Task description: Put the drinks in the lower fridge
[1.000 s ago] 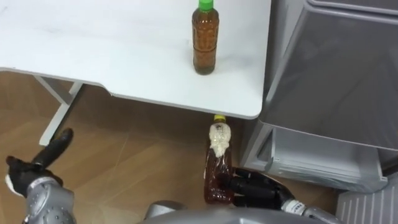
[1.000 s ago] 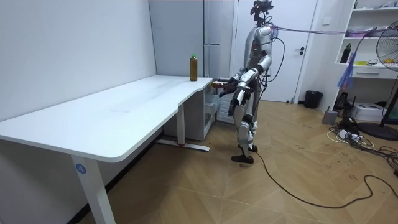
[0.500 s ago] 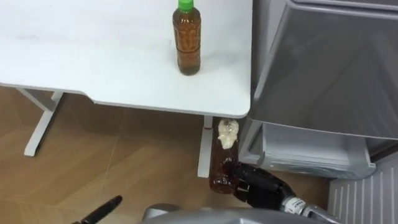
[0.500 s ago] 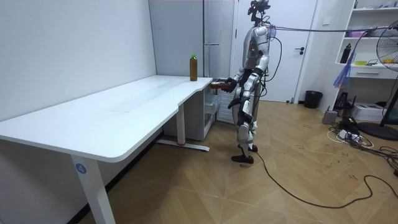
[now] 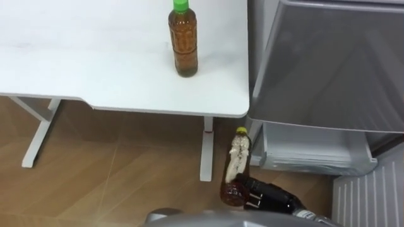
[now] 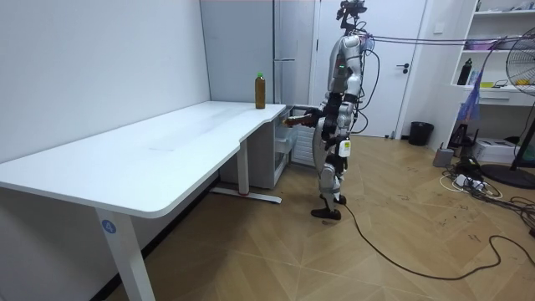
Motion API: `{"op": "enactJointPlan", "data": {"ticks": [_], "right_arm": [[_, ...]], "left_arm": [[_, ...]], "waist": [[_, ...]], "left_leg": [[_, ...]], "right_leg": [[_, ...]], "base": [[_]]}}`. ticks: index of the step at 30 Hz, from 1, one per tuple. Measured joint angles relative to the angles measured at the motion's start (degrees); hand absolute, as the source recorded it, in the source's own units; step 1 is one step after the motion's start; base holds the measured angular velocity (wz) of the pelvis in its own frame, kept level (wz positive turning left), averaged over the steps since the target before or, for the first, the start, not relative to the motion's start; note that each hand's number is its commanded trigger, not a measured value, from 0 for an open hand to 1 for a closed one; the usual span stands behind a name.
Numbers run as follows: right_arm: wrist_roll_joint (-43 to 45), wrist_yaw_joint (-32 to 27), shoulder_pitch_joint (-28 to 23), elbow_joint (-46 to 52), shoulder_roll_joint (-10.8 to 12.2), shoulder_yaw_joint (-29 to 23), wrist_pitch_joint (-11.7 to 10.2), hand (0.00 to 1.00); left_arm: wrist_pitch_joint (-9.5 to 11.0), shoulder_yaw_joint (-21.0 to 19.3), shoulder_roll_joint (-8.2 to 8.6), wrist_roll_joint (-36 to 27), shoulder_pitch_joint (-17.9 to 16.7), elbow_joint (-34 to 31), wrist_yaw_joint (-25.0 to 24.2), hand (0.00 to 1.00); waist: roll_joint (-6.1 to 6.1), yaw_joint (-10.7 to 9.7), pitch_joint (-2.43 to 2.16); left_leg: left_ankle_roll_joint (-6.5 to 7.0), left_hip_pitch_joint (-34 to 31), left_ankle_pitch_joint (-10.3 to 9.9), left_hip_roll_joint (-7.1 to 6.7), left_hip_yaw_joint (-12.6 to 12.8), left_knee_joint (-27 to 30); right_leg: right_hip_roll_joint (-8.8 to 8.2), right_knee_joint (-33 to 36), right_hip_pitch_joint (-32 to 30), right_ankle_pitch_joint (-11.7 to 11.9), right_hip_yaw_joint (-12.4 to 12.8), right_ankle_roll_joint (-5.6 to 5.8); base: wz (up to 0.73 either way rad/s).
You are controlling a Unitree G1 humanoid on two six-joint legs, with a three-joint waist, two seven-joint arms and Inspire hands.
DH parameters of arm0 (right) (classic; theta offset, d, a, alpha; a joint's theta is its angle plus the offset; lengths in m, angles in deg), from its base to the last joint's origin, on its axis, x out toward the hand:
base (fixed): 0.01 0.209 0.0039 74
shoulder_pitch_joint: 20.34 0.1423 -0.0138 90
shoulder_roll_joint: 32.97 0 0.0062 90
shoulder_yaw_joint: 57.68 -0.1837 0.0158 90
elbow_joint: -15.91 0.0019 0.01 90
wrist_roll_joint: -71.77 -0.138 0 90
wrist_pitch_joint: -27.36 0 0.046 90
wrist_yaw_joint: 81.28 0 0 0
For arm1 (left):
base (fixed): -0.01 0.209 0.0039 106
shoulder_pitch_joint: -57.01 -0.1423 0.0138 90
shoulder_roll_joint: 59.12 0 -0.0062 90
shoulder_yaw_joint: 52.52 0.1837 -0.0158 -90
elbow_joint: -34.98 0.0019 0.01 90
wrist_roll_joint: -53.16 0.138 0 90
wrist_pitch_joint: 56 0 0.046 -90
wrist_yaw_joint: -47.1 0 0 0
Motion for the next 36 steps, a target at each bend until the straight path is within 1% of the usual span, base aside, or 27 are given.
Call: {"op": "enactJointPlan", "data": {"ticks": [2, 4, 6, 9, 13, 17, 24, 26, 28, 32, 36], "right_arm": [[-3.24, -0.54, 0.01, -1.16, -0.06, 0.0, -0.27, 1.0], [-6.61, -0.95, 0.13, -2.93, -0.06, 0.03, -1.04, 1.0], [-8.34, -1.18, 0.5, -4.4, -0.06, 0.0, -1.51, 1.0], [-9.23, -1.19, 2.41, -8.24, 0.1, 0.05, -1.85, 1.0], [-13.26, -1.59, 3.05, -10.59, 0.18, 0.16, -2.24, 1.0], [-15.2, -2.27, 3.36, -12.2, 0.15, -0.04, -2.5, 1.0], [-15.89, -3.68, 3.35, -12.33, 0.02, -0.08, -2.53, 1.0], [-16.46, -3.84, 3.32, -12.37, -0.23, -0.07, -2.52, 1.0], [-17.53, -4.83, 3.27, -12.39, -0.41, -0.08, -2.44, 1.0], [-17.82, -5.07, 3.29, -12.39, -0.95, -0.2, -2.46, 1.0], [-17.87, -5.09, 3.34, -12.39, -2.15, -0.63, -2.46, 1.0]], "left_arm": [[-0.14, 1.02, -0.03, 0.66, 0.33, 0.0, -0.1, 0.0], [-0.15, 1.65, 0.01, 0.66, 0.58, 0.0, -0.34, 0.0], [-0.14, 1.9, -0.02, 1.01, 0.92, 0.0, -0.35, 0.0], [-0.09, 1.92, -0.03, 1.14, 1.43, -0.01, -0.34, 0.0], [0.55, 1.95, -0.05, 1.09, 1.91, -0.08, -0.32, 0.0], [1.01, 1.93, -0.11, 1.69, 1.86, -0.08, -0.39, 0.0], [1.19, 2.01, -1.39, 2.32, 0.67, -0.04, -2.2, 0.0], [1.21, 2.03, -1.39, 3.11, 0.53, -0.03, -2.62, 0.0], [1.21, 2.03, -1.4, 4.26, 0.26, -0.04, -2.69, 0.0], [1.21, 2.02, -1.42, 5.33, 0.18, 0.01, -2.83, 0.0], [1.23, 1.85, -1.72, 8.39, 0.13, 0.22, -3.56, 0.0]], "waist": [[-0.05, -0.09, -0.08], [-0.2, -0.06, -0.34], [-0.3, -0.24, -0.42], [-0.47, -0.81, -0.47], [-0.58, -1.4, -0.41], [-0.74, -1.38, -0.36], [-1.05, -1.56, -0.14], [-0.96, -1.6, -0.01], [-0.92, -1.62, 0.02], [-0.97, -2.0, 0.0], [-0.95, -2.04, -0.03]], "left_leg": [[0.04, -0.27, -0.05, -0.03, 0.14, 0.29], [0.04, -0.53, -0.02, -0.01, 0.45, 0.54], [0.04, -0.53, -0.02, 0.0, 0.48, 0.54], [0.05, -0.5, -0.03, -0.03, 0.57, 0.53], [0.03, -0.4, -0.06, -0.03, 1.04, 0.4], [0.03, -0.2, -0.06, 0.0, 1.14, 0.15], [0.05, -0.17, -0.09, 0.02, 1.16, 0.07], [0.11, -0.5, -0.37, 0.02, 1.06, 0.26], [0.15, -0.6, -0.53, 0.01, 1.0, 0.49], [0.19, -0.83, -0.57, -0.18, 0.52, 0.63], [0.19, -0.85, -0.55, -0.2, 0.26, 0.99]], "right_leg": [[-0.02, -0.04, -0.15, -0.01, 0.05, 0.0], [0.0, 0.05, -0.72, -0.01, 0.07, -0.01], [0.01, 0.07, -0.72, -0.01, 0.23, -0.01], [0.02, 0.05, -0.68, -0.01, 0.66, 0.0], [0.07, 0.04, -0.74, -0.01, 0.95, 0.0], [0.06, 0.03, -0.8, -0.01, 1.1, 0.0], [0.08, 0.15, -0.72, 0.0, 1.18, 0.0], [0.09, 0.16, -0.77, 0.0, 1.1, 0.01], [0.09, 0.12, -0.76, -0.01, 1.11, 0.02], [0.0, -0.02, -0.79, -0.07, 0.81, 0.12], [-0.07, -0.04, -0.73, -0.1, 0.23, 0.16]], "base": [[0.02], [-0.07], [-0.03], [0.0], [-0.04], [-0.01], [0.0], [0.03], [0.0], [0.03], [0.02]]}}
